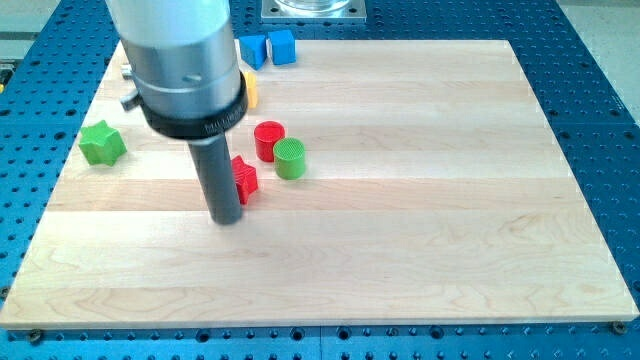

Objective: Push the heart above the red circle

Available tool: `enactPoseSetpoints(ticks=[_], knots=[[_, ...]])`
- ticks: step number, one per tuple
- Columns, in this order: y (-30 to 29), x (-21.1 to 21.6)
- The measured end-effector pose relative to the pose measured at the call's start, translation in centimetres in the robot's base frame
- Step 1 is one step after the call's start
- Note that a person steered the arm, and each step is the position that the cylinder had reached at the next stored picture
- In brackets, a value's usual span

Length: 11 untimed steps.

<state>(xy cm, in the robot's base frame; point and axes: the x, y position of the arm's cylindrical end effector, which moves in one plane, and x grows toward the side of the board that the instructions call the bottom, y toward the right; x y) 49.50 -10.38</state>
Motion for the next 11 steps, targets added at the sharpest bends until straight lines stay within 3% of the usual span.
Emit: enactPoseSetpoints(ticks=[1, 3, 4, 6, 7, 8, 9, 11], knots=[[0.0, -4.7], [-6.7, -5.0], [-6.3, -10.2], [-8.5, -16.4], [-4.3, -19.8], [0.2, -19.6], [1.7, -15.2], [0.5, -16.1]])
